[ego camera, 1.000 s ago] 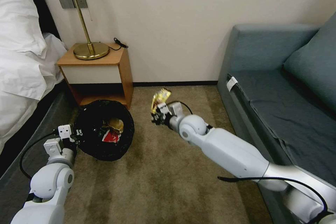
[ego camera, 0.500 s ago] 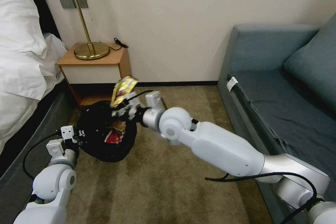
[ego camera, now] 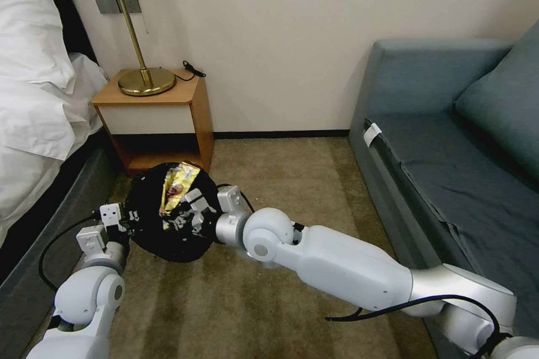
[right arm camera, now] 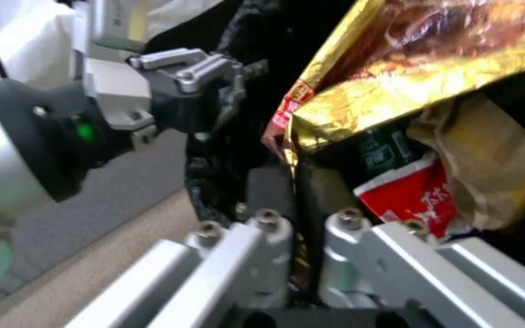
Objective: Pick up the trash bin, then pick up the garbage on the floor and place it into the trash bin.
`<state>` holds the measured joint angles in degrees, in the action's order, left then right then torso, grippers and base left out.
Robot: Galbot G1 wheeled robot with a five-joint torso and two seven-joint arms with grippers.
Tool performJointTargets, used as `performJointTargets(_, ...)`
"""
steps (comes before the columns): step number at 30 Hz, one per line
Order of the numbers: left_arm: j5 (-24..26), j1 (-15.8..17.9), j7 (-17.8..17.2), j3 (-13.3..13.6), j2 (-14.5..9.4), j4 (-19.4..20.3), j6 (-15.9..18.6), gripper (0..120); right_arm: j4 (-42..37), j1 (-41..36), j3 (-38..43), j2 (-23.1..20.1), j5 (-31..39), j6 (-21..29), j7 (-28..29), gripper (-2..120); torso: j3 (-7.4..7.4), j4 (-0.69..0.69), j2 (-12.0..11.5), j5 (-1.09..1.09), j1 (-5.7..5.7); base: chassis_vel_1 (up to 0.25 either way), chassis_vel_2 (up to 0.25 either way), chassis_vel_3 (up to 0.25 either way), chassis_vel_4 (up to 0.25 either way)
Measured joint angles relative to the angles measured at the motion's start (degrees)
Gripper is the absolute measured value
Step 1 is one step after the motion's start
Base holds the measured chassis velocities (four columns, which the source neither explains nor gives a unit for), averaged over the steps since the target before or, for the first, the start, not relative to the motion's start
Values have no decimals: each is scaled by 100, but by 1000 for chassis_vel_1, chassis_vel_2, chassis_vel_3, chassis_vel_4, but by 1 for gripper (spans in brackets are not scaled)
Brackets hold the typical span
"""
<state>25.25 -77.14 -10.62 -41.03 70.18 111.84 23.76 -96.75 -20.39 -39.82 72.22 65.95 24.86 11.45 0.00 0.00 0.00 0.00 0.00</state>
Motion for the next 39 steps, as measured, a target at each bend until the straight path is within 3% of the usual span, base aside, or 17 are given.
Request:
performJointTargets(24,393,69,-149,-27,-1,-114,257,1,42,-143,283,-57,-198,19,86,96,0,0,0,0,0,0,0,0,0)
performJointTargets(28,732,124,-312,-39,-8,-183,416,1,-2,-84,503,-73,-209,19,87,100,0,0,0,0,0,0,0,0,0)
performJointTargets(30,1306,201,-580,-47,-13,-288,665,1,-40,-48,769,-115,-210,21,88,100,0,1,0,0,0,0,0,0,0)
performJointTargets(31,1306,201,-580,-47,-13,-288,665,1,-40,-48,769,-115,-210,21,88,100,0,1,0,0,0,0,0,0,0)
performJointTargets(33,2009,251,-895,-55,-22,-339,1018,1,-86,-113,946,-230,-265,22,86,100,0,0,0,0,0,0,0,0,0)
performJointTargets(39,2463,309,-1137,-74,-27,-428,1229,1,-142,-373,1011,-387,-458,24,41,100,0,0,0,1,0,0,0,0,0)
